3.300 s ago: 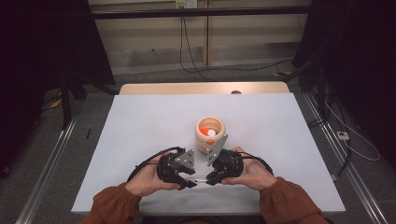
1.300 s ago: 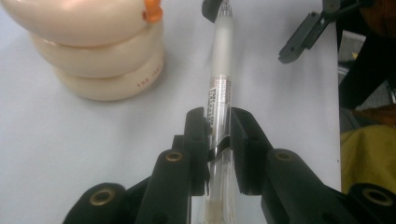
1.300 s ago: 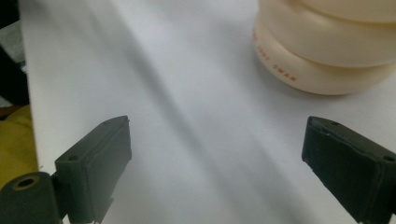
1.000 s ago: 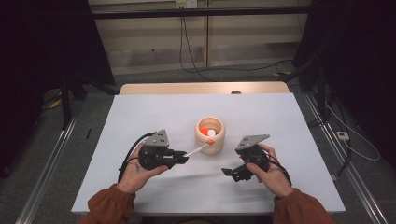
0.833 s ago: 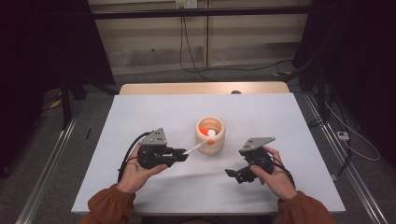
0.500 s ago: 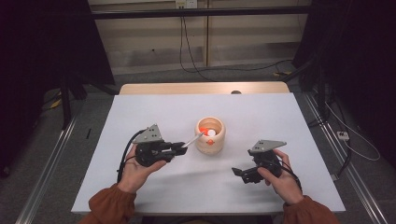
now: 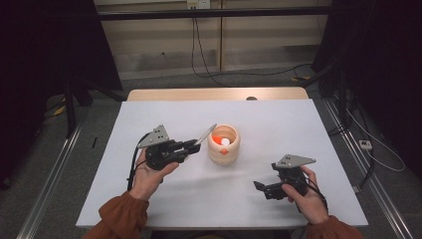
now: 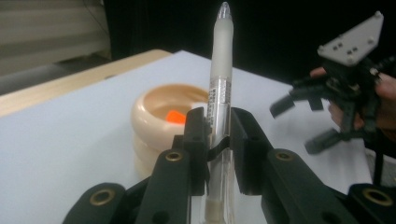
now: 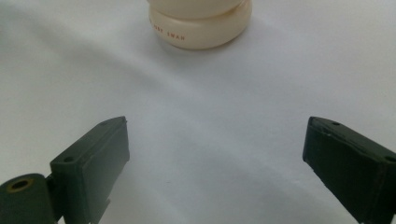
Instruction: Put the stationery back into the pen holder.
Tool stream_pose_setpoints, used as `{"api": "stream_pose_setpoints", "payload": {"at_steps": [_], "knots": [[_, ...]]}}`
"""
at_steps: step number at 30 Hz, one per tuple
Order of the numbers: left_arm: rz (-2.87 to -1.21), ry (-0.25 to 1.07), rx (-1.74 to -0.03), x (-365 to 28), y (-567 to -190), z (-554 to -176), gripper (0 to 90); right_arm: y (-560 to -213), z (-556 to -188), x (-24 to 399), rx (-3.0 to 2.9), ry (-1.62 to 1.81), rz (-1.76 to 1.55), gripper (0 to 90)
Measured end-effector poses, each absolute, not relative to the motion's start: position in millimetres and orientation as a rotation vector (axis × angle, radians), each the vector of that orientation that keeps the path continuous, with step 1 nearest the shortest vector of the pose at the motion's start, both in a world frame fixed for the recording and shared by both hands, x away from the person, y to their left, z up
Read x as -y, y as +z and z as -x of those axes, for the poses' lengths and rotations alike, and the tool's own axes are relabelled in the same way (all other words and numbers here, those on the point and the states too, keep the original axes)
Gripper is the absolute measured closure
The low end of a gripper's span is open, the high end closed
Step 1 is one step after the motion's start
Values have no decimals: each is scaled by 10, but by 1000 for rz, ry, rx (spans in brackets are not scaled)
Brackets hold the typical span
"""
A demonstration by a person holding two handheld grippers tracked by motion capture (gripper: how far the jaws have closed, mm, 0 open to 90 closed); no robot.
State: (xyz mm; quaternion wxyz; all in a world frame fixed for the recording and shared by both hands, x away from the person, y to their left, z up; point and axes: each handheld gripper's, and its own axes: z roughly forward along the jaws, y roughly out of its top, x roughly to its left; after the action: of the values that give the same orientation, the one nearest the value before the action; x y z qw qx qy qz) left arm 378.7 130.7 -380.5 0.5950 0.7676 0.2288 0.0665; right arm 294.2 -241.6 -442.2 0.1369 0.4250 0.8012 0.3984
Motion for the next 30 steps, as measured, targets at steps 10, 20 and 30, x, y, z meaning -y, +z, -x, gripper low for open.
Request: {"api": "stream_pose_setpoints", "payload": {"at_steps": [10,20,30], "knots": [[-1723,212,-521,-1148,-3750,-3969,775,-4462,-2901,2467,-2305,1162,-1241,66],[-1669,223,-518,-921,-3744,-4186,775,-4480,-2896,2462,-2308,1175,-1241,66],[-1630,207,-514,-672,-3824,-4408,775,-4485,-2898,2450,-2318,1179,-1228,66]]}}
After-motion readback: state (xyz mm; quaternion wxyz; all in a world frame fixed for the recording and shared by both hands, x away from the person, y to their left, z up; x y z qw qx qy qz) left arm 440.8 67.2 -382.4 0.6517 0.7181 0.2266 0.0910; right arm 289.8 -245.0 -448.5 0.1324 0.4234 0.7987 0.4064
